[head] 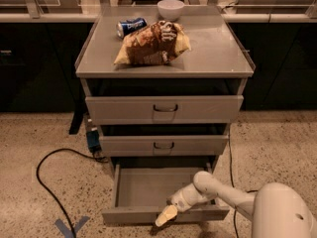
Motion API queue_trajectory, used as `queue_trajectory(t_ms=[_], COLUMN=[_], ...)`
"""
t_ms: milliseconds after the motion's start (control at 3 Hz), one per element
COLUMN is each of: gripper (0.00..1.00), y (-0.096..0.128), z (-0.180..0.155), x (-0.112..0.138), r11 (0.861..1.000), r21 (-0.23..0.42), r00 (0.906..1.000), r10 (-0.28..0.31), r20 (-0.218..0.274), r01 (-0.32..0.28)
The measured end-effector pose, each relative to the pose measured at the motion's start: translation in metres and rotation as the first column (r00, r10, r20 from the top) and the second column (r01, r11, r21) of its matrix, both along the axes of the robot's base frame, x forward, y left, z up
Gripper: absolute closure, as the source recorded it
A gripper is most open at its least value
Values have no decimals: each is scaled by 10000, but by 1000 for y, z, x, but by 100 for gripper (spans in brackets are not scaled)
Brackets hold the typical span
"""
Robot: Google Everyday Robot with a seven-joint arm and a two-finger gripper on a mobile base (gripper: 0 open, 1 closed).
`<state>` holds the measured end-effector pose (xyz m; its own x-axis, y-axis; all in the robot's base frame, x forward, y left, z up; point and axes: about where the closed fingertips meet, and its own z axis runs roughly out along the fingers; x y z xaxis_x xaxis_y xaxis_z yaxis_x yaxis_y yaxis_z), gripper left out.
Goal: Open bottom drawer
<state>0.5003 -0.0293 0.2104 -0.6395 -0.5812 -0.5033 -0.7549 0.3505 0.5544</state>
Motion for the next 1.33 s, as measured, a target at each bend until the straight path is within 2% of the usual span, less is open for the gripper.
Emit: queue_trajectory(t_ms=[667,1333], gripper=[0,0], y=[5,6], z=[12,13], x=[-56,-56], r11=[9989,9986], r21=[228,242], r00=[9963,9958], r10=[435,487], r20=[-743,-781], r01=[-419,-469])
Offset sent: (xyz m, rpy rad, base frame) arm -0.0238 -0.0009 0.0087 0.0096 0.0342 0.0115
